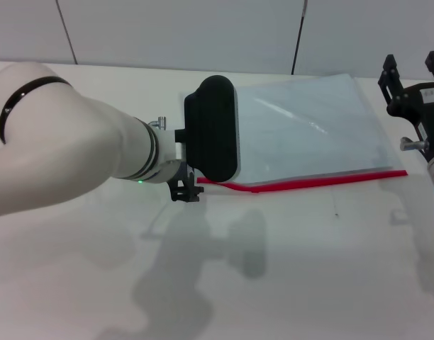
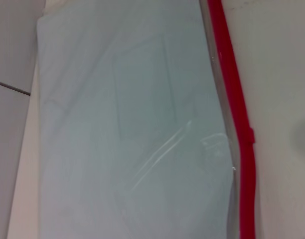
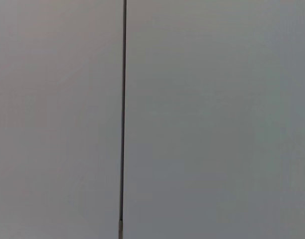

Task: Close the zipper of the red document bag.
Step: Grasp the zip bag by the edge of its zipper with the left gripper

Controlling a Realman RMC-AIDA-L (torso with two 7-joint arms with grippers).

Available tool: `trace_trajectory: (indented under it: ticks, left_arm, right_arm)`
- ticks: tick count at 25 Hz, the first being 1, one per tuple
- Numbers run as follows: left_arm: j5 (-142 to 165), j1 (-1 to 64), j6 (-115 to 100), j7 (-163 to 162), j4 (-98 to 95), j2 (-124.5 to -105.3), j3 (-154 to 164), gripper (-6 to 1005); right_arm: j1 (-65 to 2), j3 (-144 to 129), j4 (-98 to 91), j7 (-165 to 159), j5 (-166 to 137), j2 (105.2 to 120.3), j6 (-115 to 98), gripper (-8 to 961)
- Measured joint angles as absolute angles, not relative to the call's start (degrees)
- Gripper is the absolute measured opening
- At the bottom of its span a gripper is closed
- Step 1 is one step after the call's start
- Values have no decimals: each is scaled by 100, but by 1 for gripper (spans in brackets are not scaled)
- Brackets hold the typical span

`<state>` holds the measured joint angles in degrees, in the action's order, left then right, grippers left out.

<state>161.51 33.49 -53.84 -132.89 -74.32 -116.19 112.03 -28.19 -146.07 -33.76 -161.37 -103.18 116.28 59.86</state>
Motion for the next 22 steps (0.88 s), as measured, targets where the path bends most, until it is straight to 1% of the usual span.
trace_trajectory:
  ticks: [15, 22]
  left_arm:
    - [16114, 3472, -4794, -13265, -7069, -11624, 11315, 639]
    - [16086, 3499, -4522, -13344, -6855, -11635, 11321, 592]
  right_arm:
    - [-2858, -14607, -3369, -16137, -10310, 11635, 5986, 669]
    - [-2858, -14620, -3366, -16137, -10309, 11637, 5979, 669]
